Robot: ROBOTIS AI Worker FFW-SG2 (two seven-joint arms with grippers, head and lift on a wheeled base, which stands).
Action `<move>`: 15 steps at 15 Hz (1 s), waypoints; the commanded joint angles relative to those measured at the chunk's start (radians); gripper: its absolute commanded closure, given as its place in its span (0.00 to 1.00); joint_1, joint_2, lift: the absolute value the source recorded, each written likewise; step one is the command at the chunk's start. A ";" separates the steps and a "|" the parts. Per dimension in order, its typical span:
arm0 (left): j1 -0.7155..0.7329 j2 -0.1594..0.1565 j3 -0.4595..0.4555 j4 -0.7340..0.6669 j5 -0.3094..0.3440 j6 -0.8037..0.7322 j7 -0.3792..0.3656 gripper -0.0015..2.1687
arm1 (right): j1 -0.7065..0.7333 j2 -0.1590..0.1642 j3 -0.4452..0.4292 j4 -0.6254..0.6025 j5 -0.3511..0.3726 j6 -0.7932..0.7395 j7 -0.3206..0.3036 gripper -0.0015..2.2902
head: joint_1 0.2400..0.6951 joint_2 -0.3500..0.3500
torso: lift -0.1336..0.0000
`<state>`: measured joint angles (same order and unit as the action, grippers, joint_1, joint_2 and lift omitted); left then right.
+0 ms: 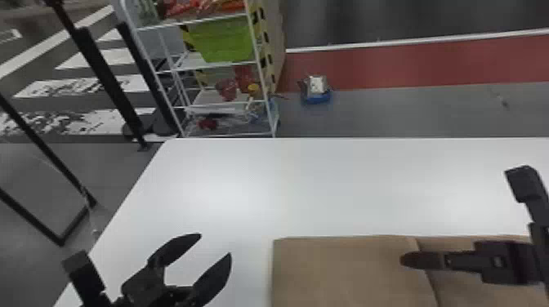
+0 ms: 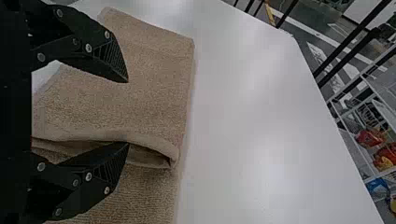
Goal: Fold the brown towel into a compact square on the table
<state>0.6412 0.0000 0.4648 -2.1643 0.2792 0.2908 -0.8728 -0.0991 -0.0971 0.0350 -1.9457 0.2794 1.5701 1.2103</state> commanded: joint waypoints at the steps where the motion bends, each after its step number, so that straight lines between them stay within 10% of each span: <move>1: 0.000 -0.003 0.000 -0.002 0.000 0.000 0.000 0.03 | -0.033 -0.006 0.032 0.039 0.026 0.002 0.000 0.21 | 1.00 0.86 | 0.07; 15: 0.000 -0.003 0.006 0.000 0.002 0.000 0.002 0.03 | -0.086 -0.052 0.163 0.108 0.099 0.002 0.023 0.22 | 1.00 0.87 | 0.07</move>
<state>0.6412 0.0000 0.4708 -2.1647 0.2807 0.2908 -0.8723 -0.1819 -0.1488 0.1888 -1.8432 0.3721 1.5701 1.2326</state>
